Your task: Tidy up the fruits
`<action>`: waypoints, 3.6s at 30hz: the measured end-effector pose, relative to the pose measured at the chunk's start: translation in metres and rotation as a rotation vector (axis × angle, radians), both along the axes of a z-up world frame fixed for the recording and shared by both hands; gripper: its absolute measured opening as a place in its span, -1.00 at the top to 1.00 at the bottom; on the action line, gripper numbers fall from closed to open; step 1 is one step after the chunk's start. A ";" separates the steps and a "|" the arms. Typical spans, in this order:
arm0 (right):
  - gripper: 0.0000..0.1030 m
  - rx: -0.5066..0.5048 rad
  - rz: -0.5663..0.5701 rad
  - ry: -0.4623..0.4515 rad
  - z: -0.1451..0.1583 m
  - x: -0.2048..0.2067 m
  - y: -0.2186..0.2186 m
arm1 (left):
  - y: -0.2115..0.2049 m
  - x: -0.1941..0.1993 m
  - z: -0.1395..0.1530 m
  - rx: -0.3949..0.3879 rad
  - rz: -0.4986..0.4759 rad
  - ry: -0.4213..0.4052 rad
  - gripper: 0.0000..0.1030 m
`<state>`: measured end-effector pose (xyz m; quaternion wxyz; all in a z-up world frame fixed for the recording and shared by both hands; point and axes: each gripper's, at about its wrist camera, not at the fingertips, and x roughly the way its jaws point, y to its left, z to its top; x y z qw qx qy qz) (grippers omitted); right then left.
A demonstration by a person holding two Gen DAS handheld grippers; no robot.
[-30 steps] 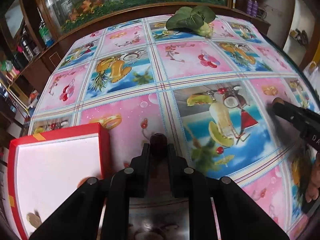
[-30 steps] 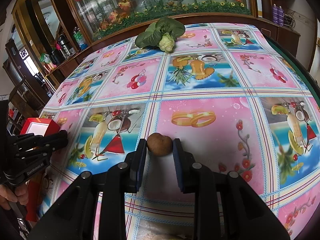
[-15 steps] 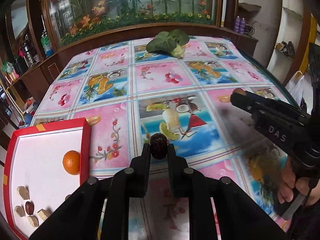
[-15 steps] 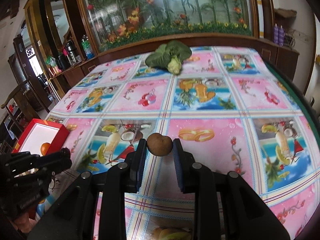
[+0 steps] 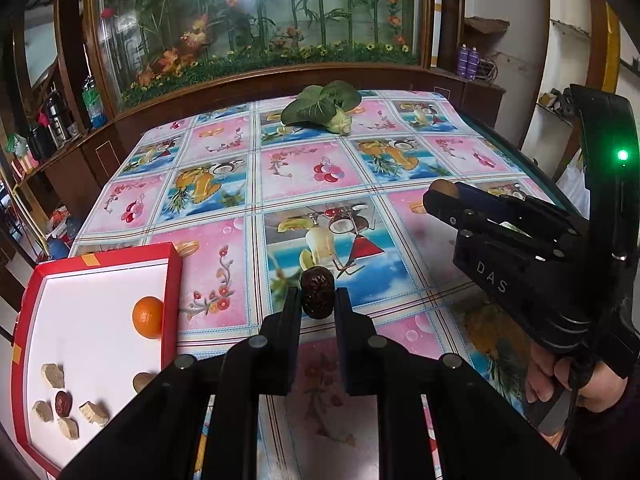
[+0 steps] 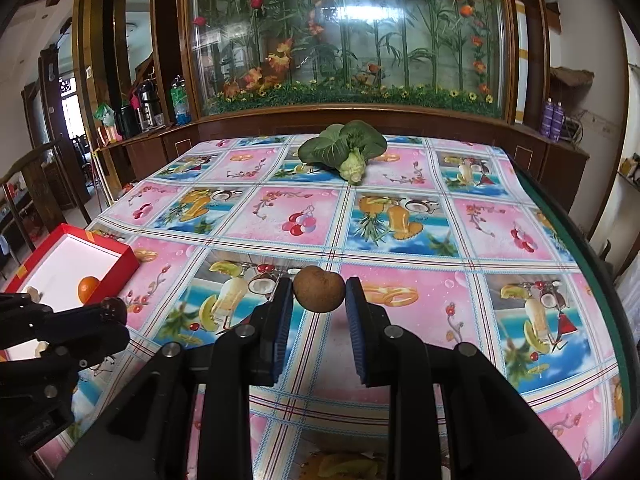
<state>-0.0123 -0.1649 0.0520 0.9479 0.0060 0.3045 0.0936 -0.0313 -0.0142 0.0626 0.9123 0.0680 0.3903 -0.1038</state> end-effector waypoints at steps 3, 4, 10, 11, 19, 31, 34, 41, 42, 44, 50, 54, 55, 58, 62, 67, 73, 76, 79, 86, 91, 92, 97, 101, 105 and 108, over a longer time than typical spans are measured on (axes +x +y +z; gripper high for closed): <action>0.45 -0.007 -0.003 -0.007 0.001 -0.001 0.001 | 0.002 -0.002 -0.001 -0.002 0.006 -0.003 0.71; 0.45 -0.012 -0.005 -0.012 0.001 -0.002 0.002 | 0.004 -0.002 -0.002 -0.006 0.010 -0.002 0.71; 0.45 -0.058 0.005 -0.045 0.002 -0.009 0.013 | 0.016 -0.007 -0.002 -0.019 0.035 -0.007 0.71; 0.45 -0.069 0.010 -0.052 0.002 -0.011 0.016 | 0.019 -0.008 -0.001 -0.017 0.043 -0.013 0.71; 0.45 -0.060 0.034 -0.073 0.004 -0.020 0.031 | 0.045 -0.017 0.009 -0.017 0.104 -0.069 0.71; 0.44 0.068 0.103 -0.069 0.010 -0.035 0.071 | 0.103 -0.036 0.020 0.008 0.224 -0.151 0.71; 0.44 0.104 0.142 -0.059 0.012 -0.039 0.088 | 0.117 -0.040 0.020 0.010 0.254 -0.159 0.71; 0.44 0.158 0.244 -0.017 0.015 -0.050 0.135 | 0.152 -0.050 0.017 0.001 0.317 -0.166 0.71; 0.44 0.159 0.262 -0.012 0.016 -0.052 0.143 | 0.157 -0.051 0.017 -0.001 0.326 -0.165 0.71; 0.44 0.155 0.291 -0.008 0.016 -0.057 0.155 | 0.165 -0.053 0.015 -0.007 0.339 -0.163 0.71; 0.44 0.144 0.373 0.011 0.017 -0.070 0.190 | 0.186 -0.057 0.008 -0.005 0.382 -0.154 0.71; 0.44 0.140 0.410 0.041 0.013 -0.074 0.204 | 0.196 -0.058 0.002 -0.004 0.401 -0.140 0.71; 0.44 0.133 0.419 0.047 0.011 -0.075 0.208 | 0.198 -0.058 0.001 -0.004 0.404 -0.138 0.71; 0.44 0.129 0.439 0.071 0.005 -0.076 0.216 | 0.203 -0.057 -0.004 -0.003 0.414 -0.127 0.71; 0.43 0.130 0.457 0.100 0.000 -0.076 0.222 | 0.206 -0.054 -0.007 0.001 0.424 -0.121 0.71; 0.43 0.126 0.473 0.117 -0.005 -0.077 0.230 | 0.208 -0.051 -0.012 0.008 0.431 -0.106 0.71; 0.43 0.114 0.493 0.141 -0.012 -0.076 0.240 | 0.210 -0.046 -0.020 0.016 0.440 -0.087 0.71; 0.43 0.111 0.495 0.154 -0.015 -0.074 0.242 | 0.211 -0.045 -0.023 0.017 0.444 -0.076 0.71; 0.43 0.103 0.490 0.173 -0.020 -0.072 0.242 | 0.212 -0.044 -0.026 0.021 0.448 -0.066 0.71; 0.43 0.091 0.494 0.208 -0.028 -0.069 0.243 | 0.212 -0.041 -0.034 0.043 0.465 -0.041 0.69; 0.35 0.097 0.501 0.208 -0.027 -0.071 0.243 | 0.211 -0.041 -0.034 0.055 0.475 -0.032 0.39; 0.29 0.098 0.503 0.206 -0.027 -0.071 0.243 | 0.212 -0.042 -0.033 0.051 0.482 -0.033 0.30; 0.11 0.150 0.479 0.149 -0.016 -0.072 0.228 | 0.211 -0.049 -0.023 0.060 0.505 -0.078 -0.09; 0.04 0.201 0.441 0.083 -0.005 -0.072 0.210 | 0.206 -0.056 -0.008 0.062 0.524 -0.132 -0.34; -0.05 0.236 0.402 0.055 0.001 -0.070 0.193 | 0.198 -0.066 0.010 0.077 0.539 -0.199 -0.57; -0.11 0.246 0.368 0.030 0.006 -0.070 0.177 | 0.194 -0.071 0.020 0.076 0.549 -0.227 -0.65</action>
